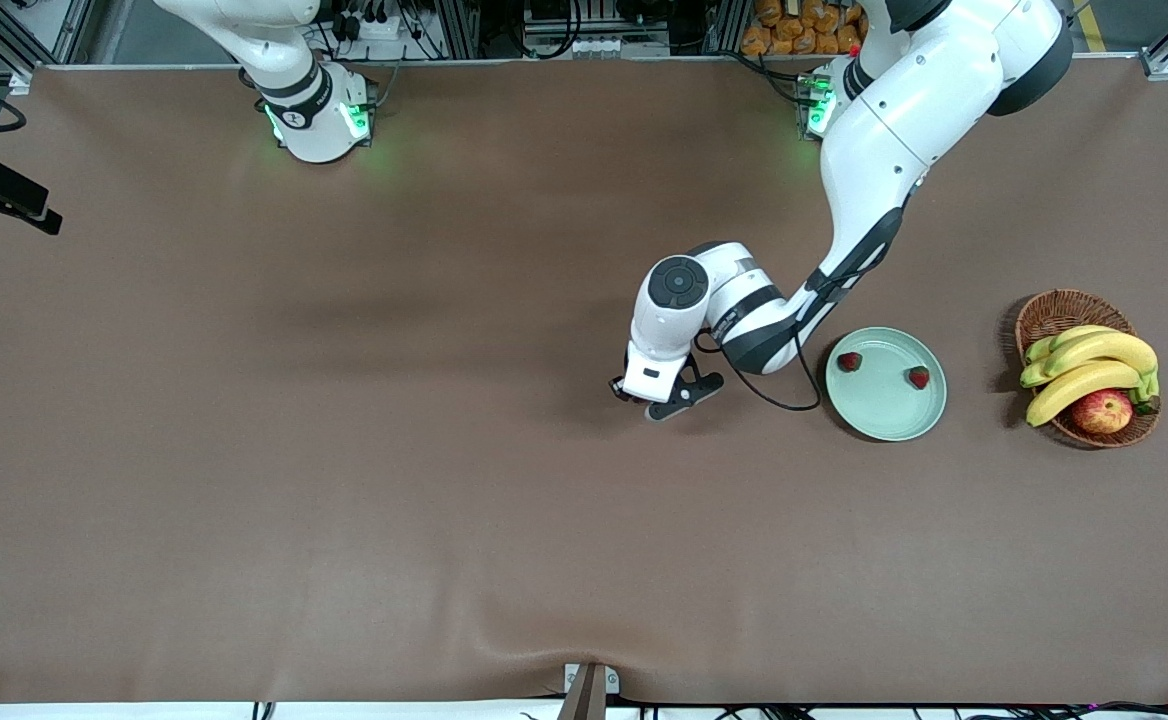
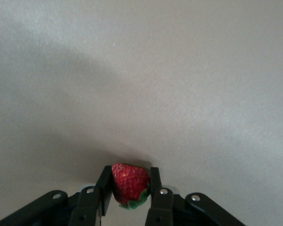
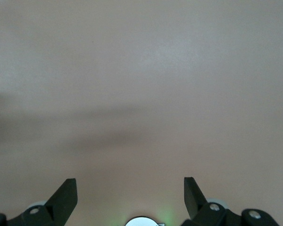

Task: Collect all strawberries into plate
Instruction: 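Lower the left gripper and grasp the last red strawberry, then carry the strawberry over the green plate with the left gripper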

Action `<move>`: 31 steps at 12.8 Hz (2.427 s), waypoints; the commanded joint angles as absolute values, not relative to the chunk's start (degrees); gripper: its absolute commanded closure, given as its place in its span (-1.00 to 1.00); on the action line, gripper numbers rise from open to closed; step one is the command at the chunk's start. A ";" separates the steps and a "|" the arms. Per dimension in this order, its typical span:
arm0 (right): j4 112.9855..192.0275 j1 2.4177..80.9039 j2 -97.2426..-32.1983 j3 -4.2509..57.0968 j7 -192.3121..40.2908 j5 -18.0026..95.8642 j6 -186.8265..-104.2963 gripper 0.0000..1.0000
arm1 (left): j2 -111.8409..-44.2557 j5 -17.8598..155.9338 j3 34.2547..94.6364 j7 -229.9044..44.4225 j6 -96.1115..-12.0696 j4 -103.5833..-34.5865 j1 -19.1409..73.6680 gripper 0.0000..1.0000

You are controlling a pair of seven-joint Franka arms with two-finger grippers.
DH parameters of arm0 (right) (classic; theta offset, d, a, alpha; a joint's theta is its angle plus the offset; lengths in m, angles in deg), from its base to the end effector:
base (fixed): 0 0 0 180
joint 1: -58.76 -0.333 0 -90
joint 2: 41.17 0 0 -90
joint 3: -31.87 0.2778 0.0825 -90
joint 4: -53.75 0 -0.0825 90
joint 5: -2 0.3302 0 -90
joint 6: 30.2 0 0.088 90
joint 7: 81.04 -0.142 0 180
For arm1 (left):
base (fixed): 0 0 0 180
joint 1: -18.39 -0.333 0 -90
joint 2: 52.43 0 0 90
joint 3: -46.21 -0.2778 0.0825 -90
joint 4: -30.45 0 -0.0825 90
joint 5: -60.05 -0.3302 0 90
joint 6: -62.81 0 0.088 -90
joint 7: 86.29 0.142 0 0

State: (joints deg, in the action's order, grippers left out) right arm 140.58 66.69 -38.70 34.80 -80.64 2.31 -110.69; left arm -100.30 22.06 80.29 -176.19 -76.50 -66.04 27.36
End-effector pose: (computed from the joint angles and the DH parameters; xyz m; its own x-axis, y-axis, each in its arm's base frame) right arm 0.4675 -0.0395 0.5810 0.9946 -0.0793 -0.0675 -0.0797 -0.9968 -0.0037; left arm 0.4841 -0.3930 0.1593 0.8754 0.4818 0.0402 0.4760 -0.8734 0.1034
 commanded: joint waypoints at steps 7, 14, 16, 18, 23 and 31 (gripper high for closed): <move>139.09 67.37 -39.41 35.30 -81.31 3.32 -110.27 -1.00 | -87.94 22.08 83.19 -173.58 -68.17 -65.88 20.78 1.00; 139.09 67.46 -39.41 35.30 -81.22 3.32 -110.10 -1.00 | -85.47 27.26 104.28 -152.85 -53.05 -66.05 -6.98 1.00; 139.09 67.46 -39.41 35.30 -81.31 3.32 -110.01 -1.00 | -85.56 27.35 106.14 -146.26 -49.10 -66.49 -11.82 1.00; 139.09 67.29 -39.41 35.30 -81.31 3.40 -110.10 -1.00 | -85.47 27.35 106.32 -139.50 -44.44 -67.80 -15.60 1.00; 139.09 67.37 -39.41 35.30 -81.31 3.40 -110.10 -1.00 | -85.47 26.30 107.82 -126.99 -41.52 -74.04 -25.81 1.00; 139.09 67.37 -39.41 35.30 -81.31 3.40 -110.10 -1.00 | -91.01 22.43 106.42 -126.90 -49.51 -77.57 -29.78 -0.71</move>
